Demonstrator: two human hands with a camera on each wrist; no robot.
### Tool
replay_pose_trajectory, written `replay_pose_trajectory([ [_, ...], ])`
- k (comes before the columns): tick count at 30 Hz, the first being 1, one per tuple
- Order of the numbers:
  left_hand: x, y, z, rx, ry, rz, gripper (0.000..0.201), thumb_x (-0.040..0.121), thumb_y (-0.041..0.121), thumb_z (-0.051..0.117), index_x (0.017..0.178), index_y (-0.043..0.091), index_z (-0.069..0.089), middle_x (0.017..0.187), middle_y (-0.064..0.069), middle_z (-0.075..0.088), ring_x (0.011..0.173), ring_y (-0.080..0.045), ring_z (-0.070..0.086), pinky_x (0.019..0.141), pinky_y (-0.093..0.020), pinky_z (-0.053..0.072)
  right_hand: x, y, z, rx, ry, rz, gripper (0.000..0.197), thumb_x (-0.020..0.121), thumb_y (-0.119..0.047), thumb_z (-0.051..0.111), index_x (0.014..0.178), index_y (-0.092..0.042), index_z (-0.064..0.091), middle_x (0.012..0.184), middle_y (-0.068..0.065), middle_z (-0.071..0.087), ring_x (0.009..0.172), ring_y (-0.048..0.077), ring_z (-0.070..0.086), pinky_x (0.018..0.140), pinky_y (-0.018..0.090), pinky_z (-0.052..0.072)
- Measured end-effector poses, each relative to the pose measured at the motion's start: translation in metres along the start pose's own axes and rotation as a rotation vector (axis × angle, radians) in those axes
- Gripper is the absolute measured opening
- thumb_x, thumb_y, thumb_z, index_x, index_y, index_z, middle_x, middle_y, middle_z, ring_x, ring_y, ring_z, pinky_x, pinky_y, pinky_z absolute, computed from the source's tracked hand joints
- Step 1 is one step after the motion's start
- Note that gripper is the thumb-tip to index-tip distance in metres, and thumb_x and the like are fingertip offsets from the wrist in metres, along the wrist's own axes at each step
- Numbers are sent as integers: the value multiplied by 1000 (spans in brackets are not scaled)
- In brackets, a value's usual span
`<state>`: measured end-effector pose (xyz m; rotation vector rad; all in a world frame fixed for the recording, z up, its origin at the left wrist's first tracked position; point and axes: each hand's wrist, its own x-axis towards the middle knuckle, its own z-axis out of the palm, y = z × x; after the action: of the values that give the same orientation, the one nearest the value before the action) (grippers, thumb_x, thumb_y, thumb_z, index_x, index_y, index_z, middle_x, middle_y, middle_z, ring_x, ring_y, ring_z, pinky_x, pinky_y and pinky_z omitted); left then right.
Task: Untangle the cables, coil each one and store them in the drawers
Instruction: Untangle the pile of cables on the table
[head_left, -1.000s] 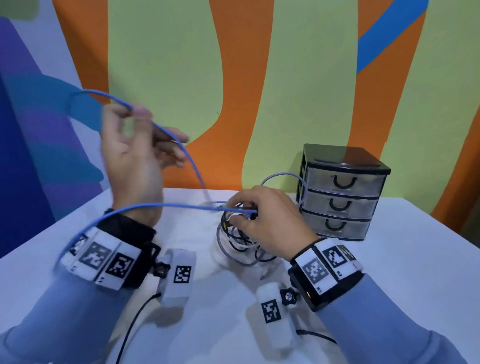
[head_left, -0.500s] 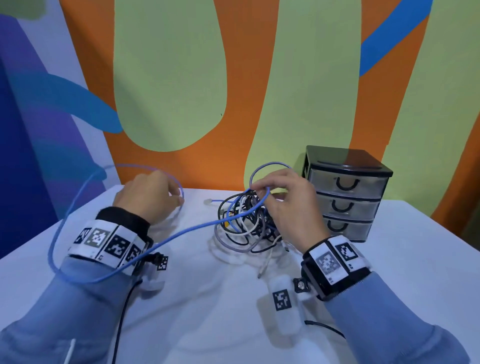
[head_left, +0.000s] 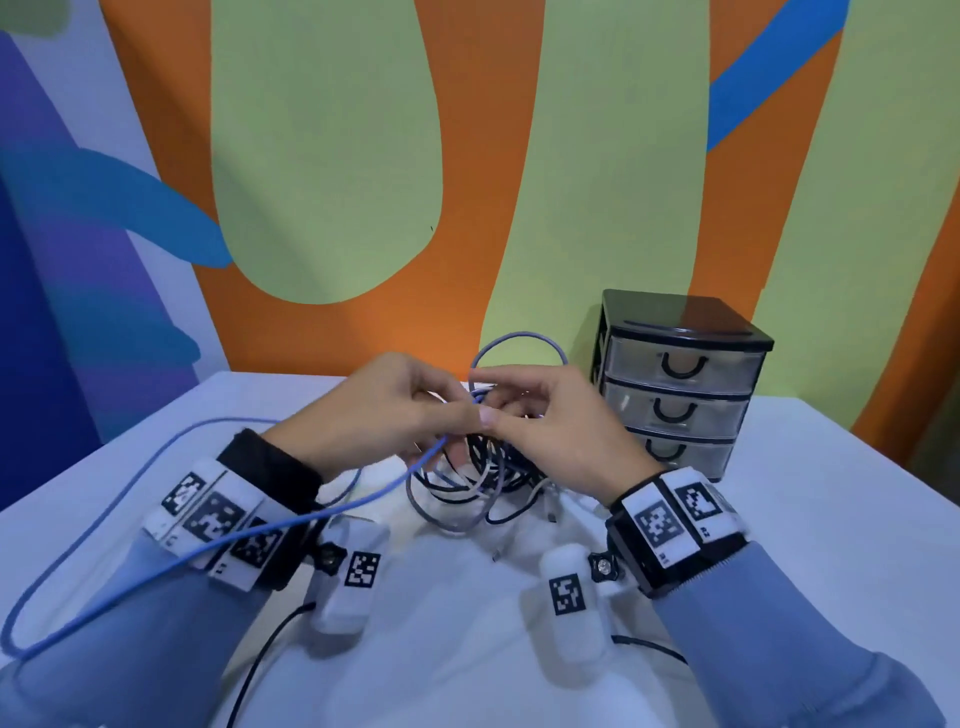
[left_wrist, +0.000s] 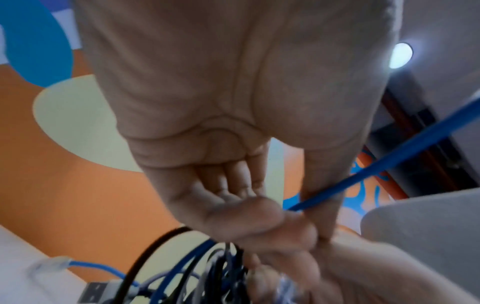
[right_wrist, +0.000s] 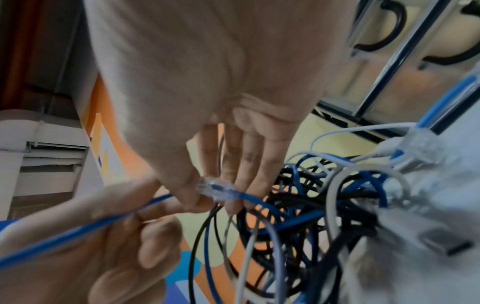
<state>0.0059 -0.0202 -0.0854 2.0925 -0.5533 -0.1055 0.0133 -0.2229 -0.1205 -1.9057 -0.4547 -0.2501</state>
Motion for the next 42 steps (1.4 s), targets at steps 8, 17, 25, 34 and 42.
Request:
replay_pose_trajectory([
  [8, 4, -14, -19, 102, 207, 34, 19, 96, 21, 76, 79, 14, 82, 64, -3, 70, 54, -16, 53, 58, -27, 43, 1, -2, -12, 30, 344, -46, 27, 105, -6, 53, 112, -19, 76, 97, 7, 69, 67, 18, 66, 62, 41, 64],
  [17, 9, -22, -19, 104, 228, 59, 14, 91, 23, 82, 79, 17, 86, 59, 9, 67, 53, -3, 51, 59, -18, 40, 9, 11, -17, -11, 95, 70, 29, 113, -22, 39, 119, -29, 67, 108, -4, 78, 109, 7, 68, 95, 30, 44],
  [25, 11, -28, -15, 226, 161, 37, 13, 91, 31, 82, 81, 25, 87, 74, 7, 78, 65, -3, 61, 64, -20, 46, 10, 11, -19, 143, 98, 133, 36, 113, -18, 37, 112, -20, 73, 96, 8, 77, 77, 15, 67, 77, 32, 52],
  [34, 14, -31, -8, 272, 197, 25, 14, 87, 31, 87, 74, 26, 84, 64, 1, 73, 52, -6, 49, 54, -21, 39, 5, 10, -10, -71, -52, 89, 19, 99, -13, 69, 108, -26, 80, 81, 26, 70, 69, 26, 50, 74, 43, 54],
  [42, 15, -32, 3, 99, 194, 13, 17, 81, 23, 93, 76, 11, 82, 64, -9, 75, 56, -16, 63, 60, -24, 50, 1, 3, -11, -114, -74, 56, 45, 84, 11, 68, 112, -22, 78, 87, 5, 68, 60, 18, 49, 53, 33, 52],
])
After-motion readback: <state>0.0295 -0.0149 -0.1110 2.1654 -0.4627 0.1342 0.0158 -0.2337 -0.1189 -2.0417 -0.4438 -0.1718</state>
